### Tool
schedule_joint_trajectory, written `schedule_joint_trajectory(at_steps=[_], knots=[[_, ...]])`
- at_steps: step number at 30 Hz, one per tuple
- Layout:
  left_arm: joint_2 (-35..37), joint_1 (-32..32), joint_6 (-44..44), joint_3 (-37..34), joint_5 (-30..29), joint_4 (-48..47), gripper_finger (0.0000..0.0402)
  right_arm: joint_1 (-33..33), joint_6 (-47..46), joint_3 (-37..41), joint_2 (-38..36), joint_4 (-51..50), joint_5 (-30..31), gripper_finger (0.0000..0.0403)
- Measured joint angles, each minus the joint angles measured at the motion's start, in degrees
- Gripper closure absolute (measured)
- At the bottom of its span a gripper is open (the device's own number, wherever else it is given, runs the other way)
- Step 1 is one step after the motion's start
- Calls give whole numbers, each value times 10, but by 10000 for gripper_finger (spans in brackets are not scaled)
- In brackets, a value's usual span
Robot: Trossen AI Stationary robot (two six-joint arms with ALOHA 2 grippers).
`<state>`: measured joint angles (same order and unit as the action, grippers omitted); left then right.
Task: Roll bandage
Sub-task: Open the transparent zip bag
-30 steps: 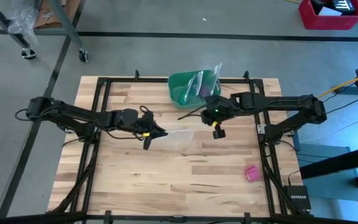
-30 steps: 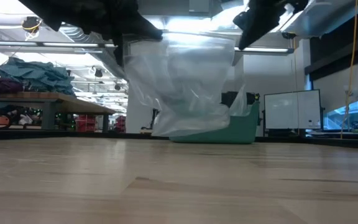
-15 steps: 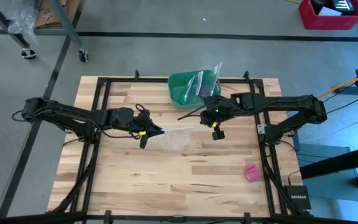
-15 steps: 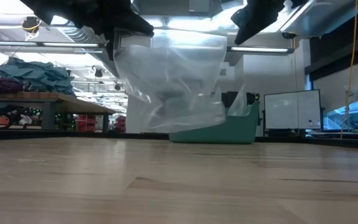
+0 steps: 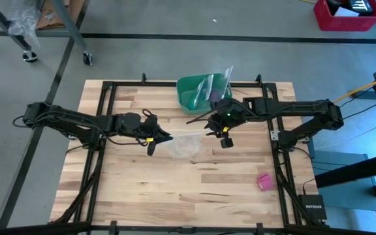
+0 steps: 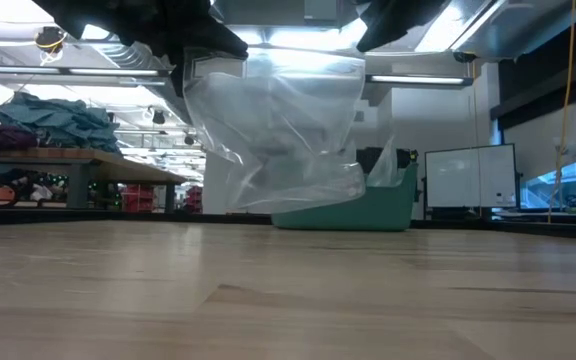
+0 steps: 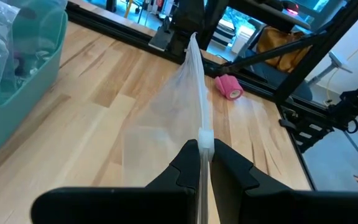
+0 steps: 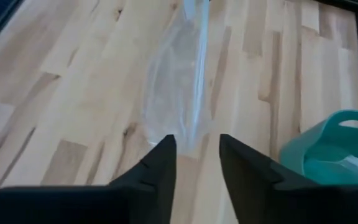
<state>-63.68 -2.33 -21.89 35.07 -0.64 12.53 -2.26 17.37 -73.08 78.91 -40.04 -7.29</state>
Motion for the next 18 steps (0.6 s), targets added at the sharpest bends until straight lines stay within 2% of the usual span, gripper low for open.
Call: schedule_joint_trajectory(at_steps=[6,15,18], knots=[[0,0,8,0,-18,8,385,0,-22,0,5,2,-3,246],[0,2,29,1,-22,65,385,0,-22,-1,20,30,-3,243],[0,2,28,1,-22,57,385,0,-21,-1,20,35,-3,243]])
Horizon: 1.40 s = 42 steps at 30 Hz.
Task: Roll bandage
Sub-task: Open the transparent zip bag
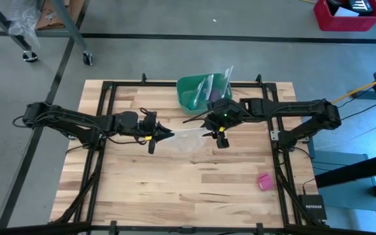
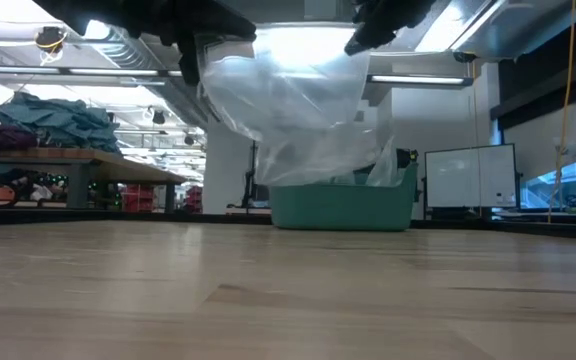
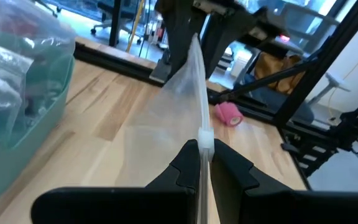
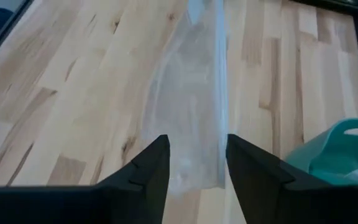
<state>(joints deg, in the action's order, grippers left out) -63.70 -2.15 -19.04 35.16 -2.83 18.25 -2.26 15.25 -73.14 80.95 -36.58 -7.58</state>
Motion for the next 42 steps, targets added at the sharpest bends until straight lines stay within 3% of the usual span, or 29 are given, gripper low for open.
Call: schedule_joint_trajectory(at_steps=[9,20,42], knots=[[-2,-2,-4,0,0,-11,385,0,0,0,0,-4,-10,257],[-2,-2,-5,0,0,-12,385,0,0,0,-1,-2,-8,392],[4,-2,-34,1,10,-64,385,0,-15,0,0,-36,4,401]])
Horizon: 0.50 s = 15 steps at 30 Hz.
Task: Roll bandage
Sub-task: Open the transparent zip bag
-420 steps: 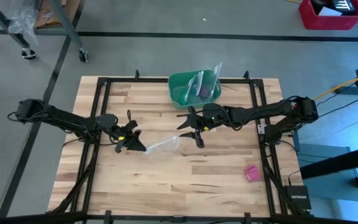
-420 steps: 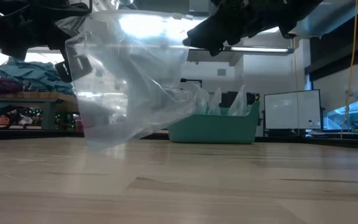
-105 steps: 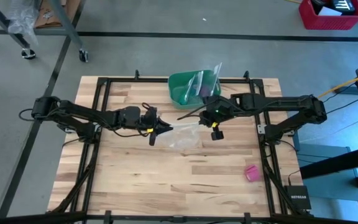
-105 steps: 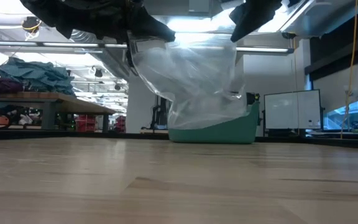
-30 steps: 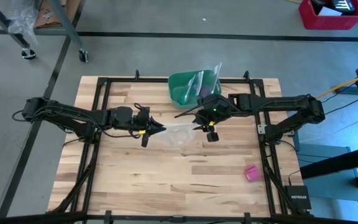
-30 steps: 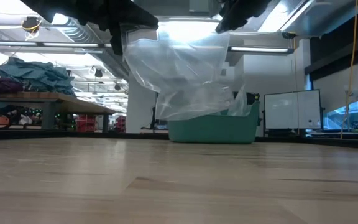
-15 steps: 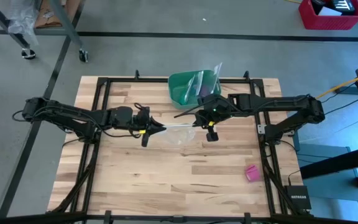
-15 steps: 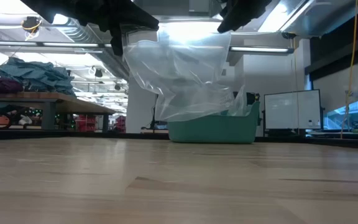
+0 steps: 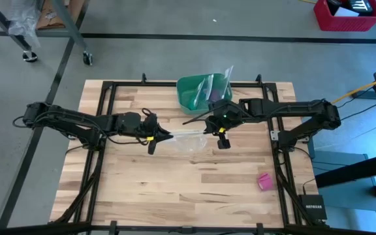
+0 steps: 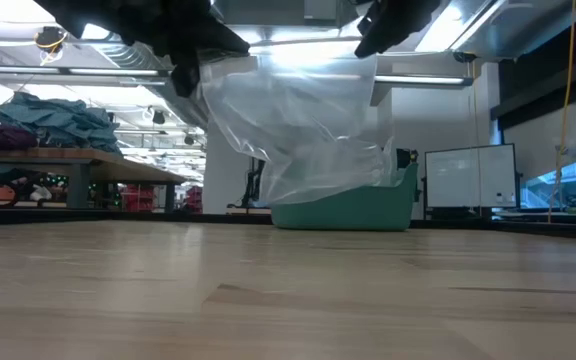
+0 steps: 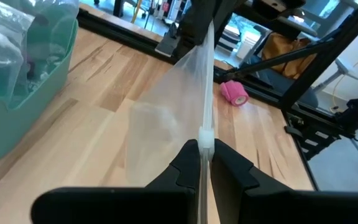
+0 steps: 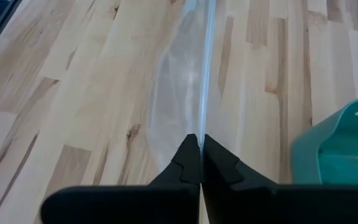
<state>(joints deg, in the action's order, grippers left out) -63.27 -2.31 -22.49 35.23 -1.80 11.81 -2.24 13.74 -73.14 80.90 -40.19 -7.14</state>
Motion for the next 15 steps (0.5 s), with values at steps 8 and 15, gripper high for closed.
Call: schedule_joint_trajectory(at_steps=[8,15], knots=[[28,0,-4,0,7,-56,385,0,-4,0,0,-24,0,402],[45,0,-4,-1,8,-69,380,0,-4,0,0,-22,0,402]])
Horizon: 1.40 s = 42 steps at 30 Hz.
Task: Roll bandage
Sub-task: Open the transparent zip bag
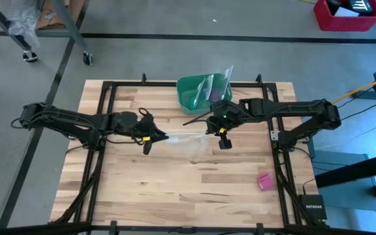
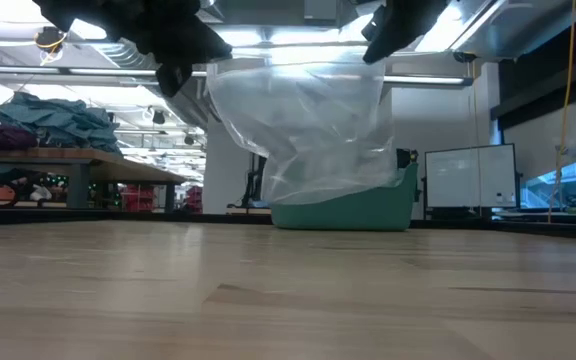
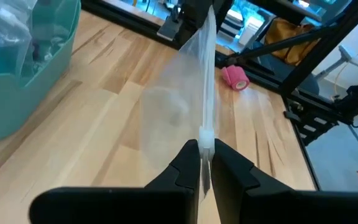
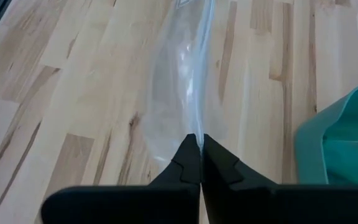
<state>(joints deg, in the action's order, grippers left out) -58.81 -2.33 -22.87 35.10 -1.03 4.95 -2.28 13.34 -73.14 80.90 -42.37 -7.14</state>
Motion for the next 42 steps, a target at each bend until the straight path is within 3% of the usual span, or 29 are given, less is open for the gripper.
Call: schedule_joint_trajectory(at_steps=[6,13,17,32,42], knots=[[-1,-6,9,-1,25,28,340,0,0,1,0,-2,0,402],[-2,-6,11,-1,23,40,266,0,6,1,0,3,0,403],[-2,-3,33,-1,2,69,244,0,19,1,0,5,0,403],[-9,27,46,0,-30,158,238,0,53,1,0,11,0,403],[-106,46,52,0,-24,254,238,0,64,1,0,20,0,403]])
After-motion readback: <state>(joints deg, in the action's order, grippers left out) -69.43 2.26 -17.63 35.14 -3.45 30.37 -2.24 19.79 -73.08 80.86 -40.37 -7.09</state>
